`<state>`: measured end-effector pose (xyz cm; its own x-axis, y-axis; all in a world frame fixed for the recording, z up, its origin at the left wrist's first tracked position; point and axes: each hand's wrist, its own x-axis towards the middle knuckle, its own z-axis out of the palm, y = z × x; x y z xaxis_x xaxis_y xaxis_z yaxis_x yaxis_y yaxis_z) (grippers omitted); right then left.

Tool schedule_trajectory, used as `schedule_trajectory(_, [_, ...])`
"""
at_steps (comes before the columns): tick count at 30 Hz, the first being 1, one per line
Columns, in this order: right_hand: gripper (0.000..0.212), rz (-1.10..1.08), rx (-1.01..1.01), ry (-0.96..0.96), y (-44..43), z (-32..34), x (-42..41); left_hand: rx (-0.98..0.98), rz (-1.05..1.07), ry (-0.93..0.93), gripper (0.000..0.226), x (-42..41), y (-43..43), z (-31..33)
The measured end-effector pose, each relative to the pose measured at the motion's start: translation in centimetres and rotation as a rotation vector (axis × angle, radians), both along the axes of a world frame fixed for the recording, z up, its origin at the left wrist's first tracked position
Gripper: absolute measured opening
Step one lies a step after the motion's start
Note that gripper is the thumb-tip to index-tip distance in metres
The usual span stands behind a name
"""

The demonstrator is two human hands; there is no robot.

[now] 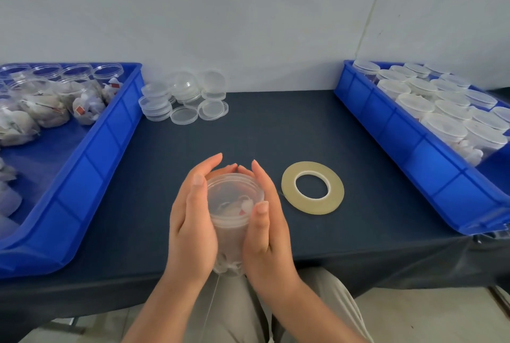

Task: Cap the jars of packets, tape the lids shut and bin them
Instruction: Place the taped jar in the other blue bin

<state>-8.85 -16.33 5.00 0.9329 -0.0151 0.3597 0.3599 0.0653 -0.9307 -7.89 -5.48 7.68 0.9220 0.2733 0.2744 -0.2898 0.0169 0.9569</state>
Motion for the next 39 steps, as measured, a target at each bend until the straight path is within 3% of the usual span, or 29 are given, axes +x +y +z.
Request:
schedule_trajectory(5, [0.09,0.232,-0.298,-0.009,-3.1,2.2,1.5,0.007,-0.09,0.017,0.048,0.1,1.1,-0.5])
schedule_trajectory(10, [0.116,0.252,-0.729,-0.101,-7.2,5.0,2.5,0.014,-0.361,0.024,0.079,0.4,1.4,-0.5])
schedule_trajectory(13, [0.095,0.055,-0.794,-0.135,-10.6,8.0,3.2,-0.026,-0.269,0.017,0.092,1.1,1.8,0.0])
schedule_trajectory(15, [0.078,-0.124,-0.776,-0.214,-13.7,10.8,3.7,-0.061,-0.194,0.033,0.09,1.3,2.7,0.3])
schedule_trajectory(19, [0.041,-0.541,-0.776,-0.293,-21.8,15.9,5.7,0.002,-0.11,0.045,0.046,1.1,4.5,-0.2])
schedule_trajectory(22, [0.084,-0.943,-0.804,-0.05,-30.2,18.1,8.0,0.107,-0.09,0.062,0.029,1.0,5.4,-0.9])
schedule_trajectory(25, [0.107,-1.011,-0.947,0.16,-38.4,18.1,9.2,0.147,-0.091,0.088,0.023,1.1,5.8,-1.8])
schedule_trajectory(29, [0.105,-0.868,-1.203,0.437,-43.3,16.2,9.1,0.123,-0.097,0.112,0.025,1.3,5.5,-2.5])
schedule_trajectory(32, [0.101,-0.753,-1.269,0.545,-43.2,13.9,9.2,0.124,-0.128,0.123,0.024,1.5,5.1,-2.8])
schedule_trajectory(39, [0.081,-0.564,-1.039,0.705,-42.2,8.6,11.2,0.155,-0.163,0.151,0.024,1.5,4.6,-2.6])
